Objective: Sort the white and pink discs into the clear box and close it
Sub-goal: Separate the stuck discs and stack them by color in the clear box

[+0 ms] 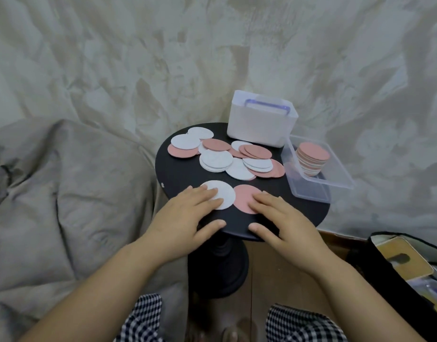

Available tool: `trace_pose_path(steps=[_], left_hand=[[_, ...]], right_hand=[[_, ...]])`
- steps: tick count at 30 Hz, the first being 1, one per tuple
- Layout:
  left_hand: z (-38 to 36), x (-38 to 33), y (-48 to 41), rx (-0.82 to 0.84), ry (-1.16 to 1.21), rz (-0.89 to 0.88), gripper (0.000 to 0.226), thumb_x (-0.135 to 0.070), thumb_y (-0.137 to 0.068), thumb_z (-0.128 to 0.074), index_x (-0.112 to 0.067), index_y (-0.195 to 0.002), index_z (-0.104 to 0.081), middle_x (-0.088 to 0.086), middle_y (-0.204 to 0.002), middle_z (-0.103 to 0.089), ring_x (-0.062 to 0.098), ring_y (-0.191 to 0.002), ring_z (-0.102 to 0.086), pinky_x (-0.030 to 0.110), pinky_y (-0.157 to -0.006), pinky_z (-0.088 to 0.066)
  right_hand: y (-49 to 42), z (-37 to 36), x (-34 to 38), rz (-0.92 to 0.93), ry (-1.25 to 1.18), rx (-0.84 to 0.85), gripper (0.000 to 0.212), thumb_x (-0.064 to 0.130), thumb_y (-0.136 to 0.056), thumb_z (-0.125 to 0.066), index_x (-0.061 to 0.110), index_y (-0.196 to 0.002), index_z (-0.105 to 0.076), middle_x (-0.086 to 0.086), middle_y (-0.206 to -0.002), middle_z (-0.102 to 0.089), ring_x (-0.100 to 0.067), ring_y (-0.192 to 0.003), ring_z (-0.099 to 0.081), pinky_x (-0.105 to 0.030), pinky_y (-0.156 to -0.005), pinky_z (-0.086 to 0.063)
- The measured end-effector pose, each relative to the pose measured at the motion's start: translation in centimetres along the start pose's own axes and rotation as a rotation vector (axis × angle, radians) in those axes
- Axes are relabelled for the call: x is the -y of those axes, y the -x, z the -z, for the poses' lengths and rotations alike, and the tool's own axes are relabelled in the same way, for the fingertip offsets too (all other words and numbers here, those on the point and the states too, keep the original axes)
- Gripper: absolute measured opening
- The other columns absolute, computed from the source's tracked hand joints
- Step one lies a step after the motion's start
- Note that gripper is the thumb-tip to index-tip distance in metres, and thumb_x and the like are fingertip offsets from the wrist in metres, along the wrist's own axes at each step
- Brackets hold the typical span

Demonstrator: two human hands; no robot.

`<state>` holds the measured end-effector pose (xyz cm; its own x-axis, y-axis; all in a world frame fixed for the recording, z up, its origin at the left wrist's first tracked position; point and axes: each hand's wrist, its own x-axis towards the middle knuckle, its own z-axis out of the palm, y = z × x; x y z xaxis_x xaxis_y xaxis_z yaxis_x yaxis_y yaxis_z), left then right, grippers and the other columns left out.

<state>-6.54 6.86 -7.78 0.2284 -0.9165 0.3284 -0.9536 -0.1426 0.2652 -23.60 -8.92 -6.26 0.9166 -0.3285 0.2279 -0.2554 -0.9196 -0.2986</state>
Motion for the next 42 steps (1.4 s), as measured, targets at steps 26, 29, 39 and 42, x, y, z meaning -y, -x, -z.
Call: trace_pose_path(steps=[26, 29, 39, 42], left_hand=[[3.1, -2.0, 0.8, -0.646, 0.968, 0.687, 0.014, -0.018, -0.087, -0.062, -0.029, -0.082, -0.069, -0.008, -0.078, -0.074, 0.012, -0.077, -0.070, 0.039, -0.076, -0.056], [3.7, -1.0, 1.0, -0.714, 0.959, 0.738, 0.010, -0.019, -0.087, -0.061, -0.025, -0.084, -0.068, -0.005, -0.078, -0.074, 0.018, -0.080, -0.070, 0.048, -0.082, -0.054], [2.7, -0.2, 2.5, -0.715, 0.977, 0.827, 0.009, -0.022, -0.085, -0.063, -0.029, -0.085, -0.068, -0.006, -0.083, -0.074, 0.016, -0.083, -0.070, 0.048, -0.083, -0.054], [2.3, -1.1, 2.2, -0.701, 0.982, 0.816, 0.010, -0.021, -0.086, -0.061, -0.028, -0.084, -0.067, -0.008, -0.080, -0.074, 0.014, -0.080, -0.070, 0.048, -0.082, -0.055]], right_hand=[[-7.9, 0.0, 4.2, -0.204, -0.398, -0.220, 0.025, 0.032, -0.089, -0.059, 0.024, -0.112, -0.061, 0.013, -0.118, -0.061, -0.002, -0.106, -0.052, -0.017, -0.089, -0.037], [-10.7, -0.9, 3.8, -0.100, -0.109, -0.038, 0.053, 0.037, -0.094, -0.049, 0.016, -0.140, -0.036, 0.001, -0.151, -0.030, -0.015, -0.140, -0.021, -0.027, -0.111, -0.017], [-4.5, -0.5, 2.4, -0.025, -0.015, 0.074, 0.044, 0.040, -0.095, -0.044, 0.029, -0.137, -0.043, 0.015, -0.149, -0.030, -0.003, -0.140, -0.018, -0.025, -0.115, -0.016], [-2.2, 0.2, 2.2, -0.033, -0.080, 0.024, 0.050, 0.047, -0.087, -0.051, 0.032, -0.135, -0.044, 0.021, -0.144, -0.031, 0.001, -0.136, -0.022, -0.025, -0.114, -0.022]])
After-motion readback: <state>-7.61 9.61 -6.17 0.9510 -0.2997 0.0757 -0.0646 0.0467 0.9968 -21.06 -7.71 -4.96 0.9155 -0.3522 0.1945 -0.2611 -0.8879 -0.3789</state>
